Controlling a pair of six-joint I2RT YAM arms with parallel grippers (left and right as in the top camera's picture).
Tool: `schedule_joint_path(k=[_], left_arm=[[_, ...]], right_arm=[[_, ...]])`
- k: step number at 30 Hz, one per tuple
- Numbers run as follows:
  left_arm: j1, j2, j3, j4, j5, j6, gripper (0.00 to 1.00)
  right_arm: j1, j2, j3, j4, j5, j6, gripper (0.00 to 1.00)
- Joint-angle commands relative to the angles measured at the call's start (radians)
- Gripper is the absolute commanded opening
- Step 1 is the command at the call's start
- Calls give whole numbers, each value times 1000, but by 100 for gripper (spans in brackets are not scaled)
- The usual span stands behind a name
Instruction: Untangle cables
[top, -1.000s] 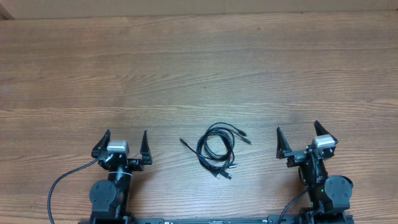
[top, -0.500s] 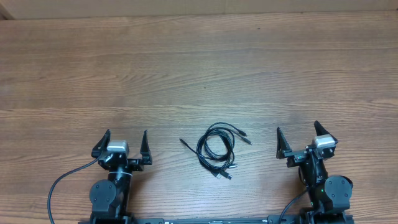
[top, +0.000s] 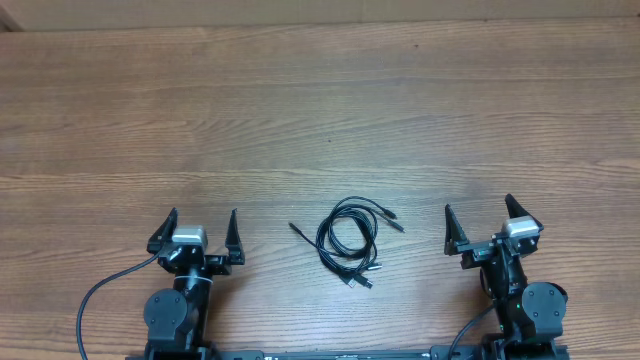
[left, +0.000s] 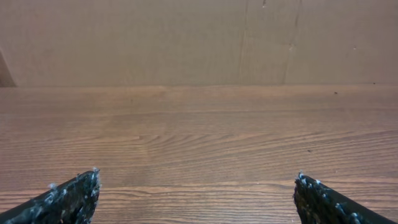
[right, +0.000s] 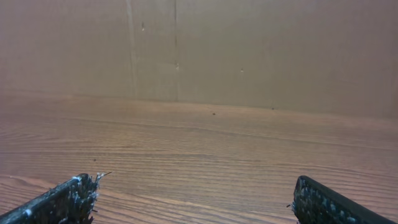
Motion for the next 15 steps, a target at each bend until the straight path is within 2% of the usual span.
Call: schedule_joint_path(k=[1, 15], left_arm=[[7, -8, -3, 0, -10, -2, 100], [6, -8, 3, 17, 6, -32, 100]], right_arm=[[-3, -11, -10, 6, -2, 2, 100], [-3, -11, -10, 6, -2, 2, 100]])
